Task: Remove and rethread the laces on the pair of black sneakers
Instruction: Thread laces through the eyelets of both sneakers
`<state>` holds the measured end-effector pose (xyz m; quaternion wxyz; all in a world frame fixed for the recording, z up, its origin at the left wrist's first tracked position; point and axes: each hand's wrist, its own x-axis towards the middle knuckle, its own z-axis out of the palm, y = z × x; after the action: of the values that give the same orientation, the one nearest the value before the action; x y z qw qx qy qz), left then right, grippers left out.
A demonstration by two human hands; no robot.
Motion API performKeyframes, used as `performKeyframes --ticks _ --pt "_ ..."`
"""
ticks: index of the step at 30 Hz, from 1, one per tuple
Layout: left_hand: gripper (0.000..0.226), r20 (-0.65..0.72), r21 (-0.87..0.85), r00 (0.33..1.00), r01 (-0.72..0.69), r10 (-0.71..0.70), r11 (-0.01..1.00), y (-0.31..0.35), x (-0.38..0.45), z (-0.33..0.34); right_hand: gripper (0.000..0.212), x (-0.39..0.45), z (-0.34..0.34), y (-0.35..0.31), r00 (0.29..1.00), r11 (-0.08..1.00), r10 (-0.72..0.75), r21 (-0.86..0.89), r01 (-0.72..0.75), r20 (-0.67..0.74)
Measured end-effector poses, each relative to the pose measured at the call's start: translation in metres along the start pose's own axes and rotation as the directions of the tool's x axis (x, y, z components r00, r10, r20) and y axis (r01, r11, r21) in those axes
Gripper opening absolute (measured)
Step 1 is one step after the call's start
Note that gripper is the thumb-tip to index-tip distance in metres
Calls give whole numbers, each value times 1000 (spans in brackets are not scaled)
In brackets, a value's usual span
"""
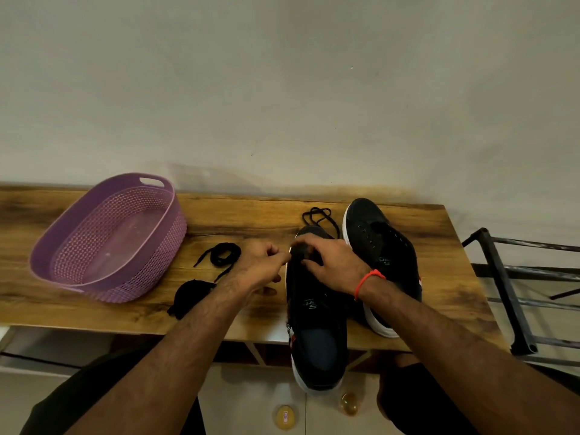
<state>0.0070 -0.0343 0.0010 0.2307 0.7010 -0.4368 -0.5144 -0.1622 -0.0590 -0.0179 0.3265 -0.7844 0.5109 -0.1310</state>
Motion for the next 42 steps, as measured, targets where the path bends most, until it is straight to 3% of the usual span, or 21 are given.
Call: performKeyframes --ticks 3,5,8,10,11,12,13,14,15,16,18,22,23,25,27,29,31,34,36,38,42 --pt "19 -55 -79 998 -29 24 996 6 0 -19 34 1 -4 -1 1000 993 12 -120 -10 17" --pt "22 -128 -298 991 -77 40 951 14 -1 -30 35 0 -6 0 999 985 36 -171 -30 32" --pt "28 -273 -746 957 -274 96 607 28 0 -48 38 -1 -7 -1 998 980 29 -200 -15 64" --pt "28 -335 -864 932 -362 135 350 34 0 -53 39 -2 -7 -1 997 978 25 -210 -10 73" --pt "24 -361 -855 921 -389 146 343 33 -1 -53 39 -1 -7 -1 997 976 27 -216 -10 76" --pt "19 -382 -792 907 -421 178 442 32 -1 -50 38 0 -7 -1 997 975 28 -222 -12 69" --pt "14 -395 -615 884 -458 252 642 29 -1 -46 37 0 -7 0 998 974 28 -225 -15 54" --pt "10 -354 -270 857 -478 375 836 23 -1 -42 35 0 -8 0 999 974 25 -225 -17 34" --pt "12 -213 134 846 -470 489 872 14 2 -37 33 0 -8 0 1000 974 21 -224 -17 15" --pt "15 -22 423 867 -444 498 790 5 6 -29 32 0 -9 0 1000 975 15 -223 -13 3" --pt "20 199 632 916 -391 348 669 -8 9 -16 33 -1 -11 0 1000 975 2 -223 0 9" --pt "14 79 555 928 -345 365 757 -4 10 -15 37 -2 -10 -1 998 968 -1 -252 15 57" --pt "16 -17 447 931 -319 364 836 -1 11 -17 39 -2 -10 -1 998 967 3 -256 13 62" --pt "25 -316 -8 902 -312 293 950 8 9 -19 40 -2 -11 -1 998 967 8 -256 9 63" --pt "26 -624 -374 764 -478 166 795 16 7 -27 38 -3 -12 -2 998 969 7 -246 8 61" --pt "24 -696 -439 706 -563 130 701 18 9 -34 37 -3 -13 -2 998 969 12 -248 5 67" --pt "21 -575 -398 800 -455 169 796 14 12 -35 37 -3 -11 -2 997 967 23 -254 -3 76" --pt "34 -203 35 941 -269 271 962 -1 14 -17 34 -1 -10 -1 998 973 20 -230 -4 65" --pt "36 -3 362 949 -293 316 885 -8 13 0 31 -1 -10 0 999 984 10 -180 -4 32" --pt "24 30 547 945 -288 325 786 -9 11 6 31 -1 -11 1 1000 990 21 -139 -19 13" --pt "10 52 574 948 -286 315 767 -8 10 -2 35 0 -13 2 999 988 42 -152 -37 32"
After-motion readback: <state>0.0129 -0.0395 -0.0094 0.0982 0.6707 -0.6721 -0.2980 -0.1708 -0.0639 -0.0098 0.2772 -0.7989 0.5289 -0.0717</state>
